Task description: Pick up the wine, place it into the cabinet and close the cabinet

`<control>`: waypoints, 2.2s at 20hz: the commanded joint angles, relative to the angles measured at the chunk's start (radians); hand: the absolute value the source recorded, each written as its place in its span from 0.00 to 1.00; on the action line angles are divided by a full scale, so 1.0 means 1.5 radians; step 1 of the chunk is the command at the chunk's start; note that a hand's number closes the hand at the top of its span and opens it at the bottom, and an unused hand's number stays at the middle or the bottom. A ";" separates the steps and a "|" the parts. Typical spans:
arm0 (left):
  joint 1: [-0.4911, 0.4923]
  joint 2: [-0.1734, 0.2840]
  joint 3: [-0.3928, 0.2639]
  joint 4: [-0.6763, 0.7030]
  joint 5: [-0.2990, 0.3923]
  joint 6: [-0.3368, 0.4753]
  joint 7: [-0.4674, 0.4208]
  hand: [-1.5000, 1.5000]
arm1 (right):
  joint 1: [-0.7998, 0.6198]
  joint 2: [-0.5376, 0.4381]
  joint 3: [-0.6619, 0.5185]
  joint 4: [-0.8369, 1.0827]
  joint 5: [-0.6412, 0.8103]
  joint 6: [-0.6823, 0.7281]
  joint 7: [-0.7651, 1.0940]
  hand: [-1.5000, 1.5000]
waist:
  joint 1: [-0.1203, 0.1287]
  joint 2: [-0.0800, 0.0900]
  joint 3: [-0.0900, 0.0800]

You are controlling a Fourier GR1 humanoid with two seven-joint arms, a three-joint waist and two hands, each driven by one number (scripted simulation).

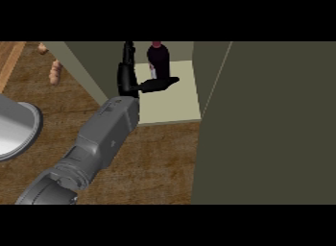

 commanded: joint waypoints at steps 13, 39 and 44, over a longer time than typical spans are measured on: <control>0.040 -0.001 -0.008 -0.001 -0.013 -0.109 -0.039 0.00 | -0.017 0.002 -0.003 0.004 -0.004 -0.005 0.015 0.00 | 0.011 -0.004 -0.001; 0.193 -0.001 -0.263 -0.249 0.189 -0.071 0.030 0.00 | 0.035 -0.020 -0.043 -0.050 -0.045 0.000 0.009 0.00 | 0.028 -0.021 0.000; 0.294 -0.001 -0.395 -0.431 0.247 0.051 0.043 0.00 | 0.026 0.002 0.008 -0.052 0.007 -0.027 0.026 0.00 | 0.040 -0.022 0.000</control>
